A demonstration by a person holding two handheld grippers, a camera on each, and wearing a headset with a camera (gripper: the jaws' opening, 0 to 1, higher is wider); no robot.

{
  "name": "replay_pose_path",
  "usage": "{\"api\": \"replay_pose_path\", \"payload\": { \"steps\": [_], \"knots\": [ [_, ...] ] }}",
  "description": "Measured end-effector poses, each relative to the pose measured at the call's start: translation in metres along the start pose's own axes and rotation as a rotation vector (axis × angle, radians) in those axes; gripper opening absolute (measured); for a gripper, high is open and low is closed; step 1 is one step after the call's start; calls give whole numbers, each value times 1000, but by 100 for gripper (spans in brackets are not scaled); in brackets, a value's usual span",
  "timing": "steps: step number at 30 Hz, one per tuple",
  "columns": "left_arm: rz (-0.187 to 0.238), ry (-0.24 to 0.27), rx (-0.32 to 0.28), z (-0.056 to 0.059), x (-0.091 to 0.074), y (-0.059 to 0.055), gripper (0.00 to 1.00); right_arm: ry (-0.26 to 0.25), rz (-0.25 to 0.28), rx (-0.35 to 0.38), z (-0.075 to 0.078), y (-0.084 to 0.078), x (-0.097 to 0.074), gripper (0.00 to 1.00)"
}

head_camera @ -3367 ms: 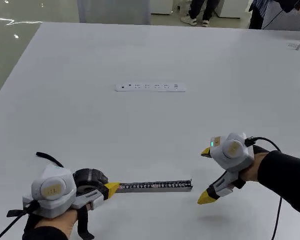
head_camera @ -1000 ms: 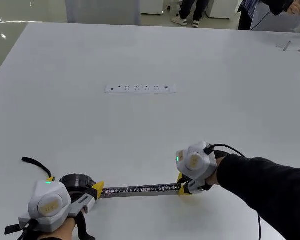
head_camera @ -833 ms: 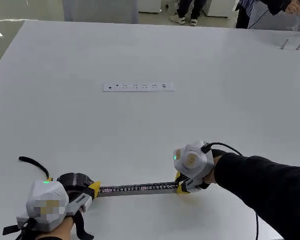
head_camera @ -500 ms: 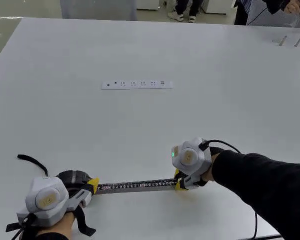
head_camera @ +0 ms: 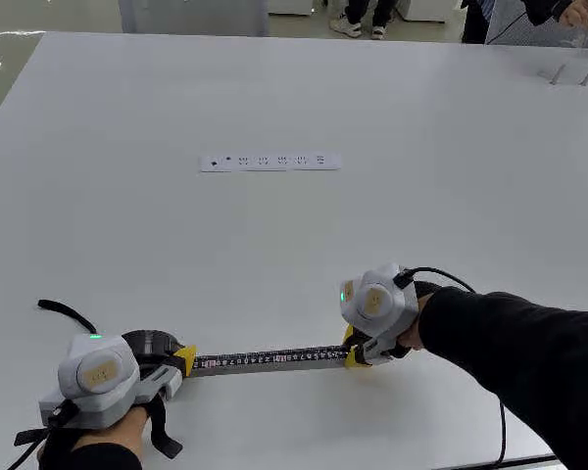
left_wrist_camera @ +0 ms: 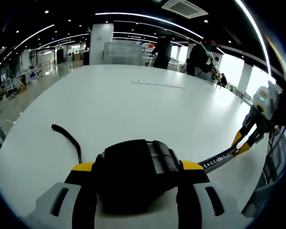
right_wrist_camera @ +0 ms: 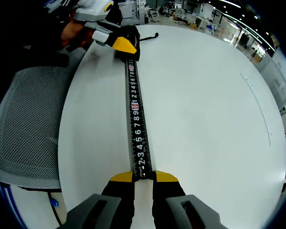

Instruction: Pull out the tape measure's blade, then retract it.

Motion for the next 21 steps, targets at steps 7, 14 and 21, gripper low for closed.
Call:
{"api": "replay_pose_path", "payload": {
  "steps": [7, 14, 21],
  "knots": [
    [-2, -10, -5, 1, -1, 0, 63, -4, 5, 21, -1, 0, 1, 9],
    [-7, -23, -6, 0, -2, 0, 63, -3, 0, 26, -1, 2, 1, 10],
    [-10, -22, 0, 1, -3, 0, 63, 0, 9, 59, -1, 5, 2, 10]
  ]
}}
Point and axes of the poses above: the centre of the closed fingertips' face, and the gripper's own axes: x roughly forward along the fingers, z roughly to its right, y roughly out of its top, the point moved 6 cm from there along -x, roughly backward along the fingers, and after that the axes turned 9 degrees about z, right-handed, at the moved point
